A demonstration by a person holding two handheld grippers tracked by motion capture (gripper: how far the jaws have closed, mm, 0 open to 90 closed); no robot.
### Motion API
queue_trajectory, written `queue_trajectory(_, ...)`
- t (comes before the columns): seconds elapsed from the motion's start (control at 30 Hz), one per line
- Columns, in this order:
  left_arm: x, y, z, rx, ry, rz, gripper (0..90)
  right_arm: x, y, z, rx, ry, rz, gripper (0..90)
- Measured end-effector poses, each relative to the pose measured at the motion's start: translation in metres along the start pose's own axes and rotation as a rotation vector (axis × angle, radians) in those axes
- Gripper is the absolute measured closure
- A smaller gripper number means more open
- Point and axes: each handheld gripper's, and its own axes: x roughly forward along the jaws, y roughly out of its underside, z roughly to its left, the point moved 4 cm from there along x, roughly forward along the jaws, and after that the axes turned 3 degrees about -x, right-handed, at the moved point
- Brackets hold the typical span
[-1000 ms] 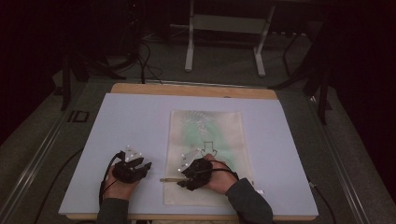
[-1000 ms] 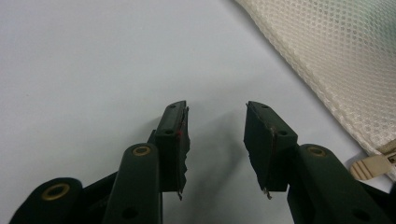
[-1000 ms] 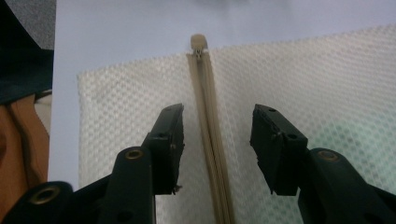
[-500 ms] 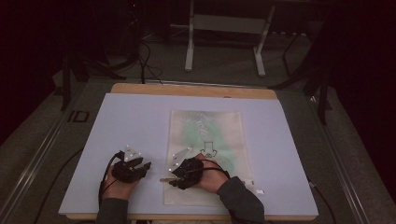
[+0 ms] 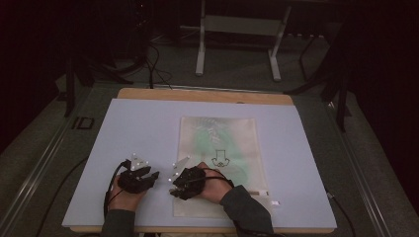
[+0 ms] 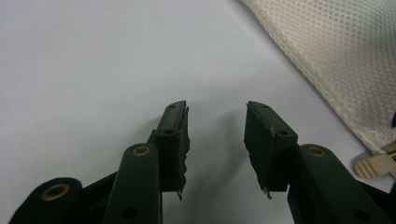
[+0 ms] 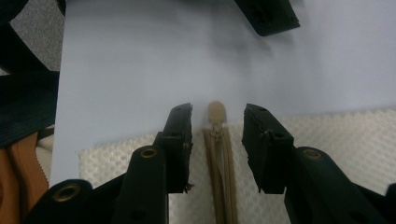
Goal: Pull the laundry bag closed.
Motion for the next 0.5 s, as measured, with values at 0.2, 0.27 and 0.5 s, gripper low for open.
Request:
queue_trajectory(0.2, 0.0, 0.0, 0.001, -0.004, -0.001, -0.003, 58.9, 0.009, -0.005, 0.0, -0.001, -0.006, 0.017, 62.9)
queue_trajectory(0.27, -0.001, 0.0, 0.002, -0.005, -0.001, -0.002, 58.9, 0.011, -0.006, 0.0, 0.003, -0.008, 0.018, 63.2)
queue_trajectory(0.5, -0.001, 0.0, 0.002, -0.009, -0.003, -0.004, 58.9, 0.022, -0.009, -0.001, 0.003, 0.006, 0.042, 65.0)
